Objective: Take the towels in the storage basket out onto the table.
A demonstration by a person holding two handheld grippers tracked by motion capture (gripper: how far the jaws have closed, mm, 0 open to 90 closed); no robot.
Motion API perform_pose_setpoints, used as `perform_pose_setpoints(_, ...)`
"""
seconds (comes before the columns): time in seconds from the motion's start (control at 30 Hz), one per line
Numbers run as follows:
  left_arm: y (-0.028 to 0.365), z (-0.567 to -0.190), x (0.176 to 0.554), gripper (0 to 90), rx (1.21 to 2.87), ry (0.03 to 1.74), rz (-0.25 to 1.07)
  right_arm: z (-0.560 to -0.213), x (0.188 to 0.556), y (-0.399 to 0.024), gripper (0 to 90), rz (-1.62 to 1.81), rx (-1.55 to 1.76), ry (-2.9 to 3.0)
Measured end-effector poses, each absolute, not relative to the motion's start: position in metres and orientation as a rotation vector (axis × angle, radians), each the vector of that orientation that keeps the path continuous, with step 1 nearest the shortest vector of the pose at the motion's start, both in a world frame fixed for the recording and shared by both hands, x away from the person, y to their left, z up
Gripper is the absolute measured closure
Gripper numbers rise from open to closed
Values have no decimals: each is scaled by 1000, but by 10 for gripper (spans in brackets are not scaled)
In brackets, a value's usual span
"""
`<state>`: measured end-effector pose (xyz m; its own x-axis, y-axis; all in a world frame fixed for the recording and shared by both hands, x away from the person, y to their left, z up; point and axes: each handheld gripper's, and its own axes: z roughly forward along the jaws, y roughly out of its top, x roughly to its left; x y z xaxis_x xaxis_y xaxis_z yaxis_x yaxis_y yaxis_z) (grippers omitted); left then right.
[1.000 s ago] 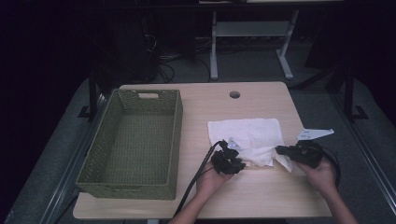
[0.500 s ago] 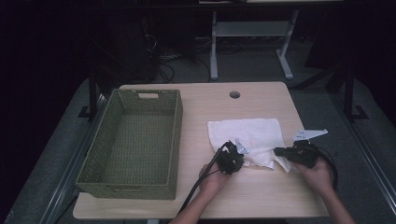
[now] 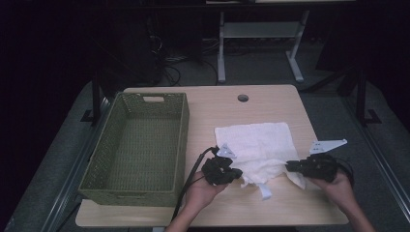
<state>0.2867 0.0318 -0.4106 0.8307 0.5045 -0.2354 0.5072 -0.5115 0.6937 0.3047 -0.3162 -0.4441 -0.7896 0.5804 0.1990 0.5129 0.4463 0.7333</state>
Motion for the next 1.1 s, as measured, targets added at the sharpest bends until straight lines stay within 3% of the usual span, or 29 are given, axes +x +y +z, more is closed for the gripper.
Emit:
perform_pose_setpoints(0.03,34,-409,285,747,2185,754,-1,-444,297,-315,670,1279,951,2630)
perform_pose_setpoints(0.07,39,-404,284,703,2137,770,-38,-444,294,-316,648,1284,941,2627)
perform_pose_setpoints(0.17,37,-402,282,701,2137,759,-24,-446,292,-320,653,1285,956,2612)
perform_pose_setpoints(0.3,20,-421,289,742,2183,766,-60,-458,295,-330,753,1214,1017,2583)
perform_pose_setpoints(0.53,4,-448,295,754,2300,747,-68,-457,287,-348,769,1300,1028,2526)
perform_pose_setpoints(0.7,5,-457,293,742,2354,780,-61,-468,275,-354,780,1175,1019,2594)
perform_pose_setpoints(1.1,26,-458,285,729,2322,825,-19,-473,240,-336,778,1162,957,2603)
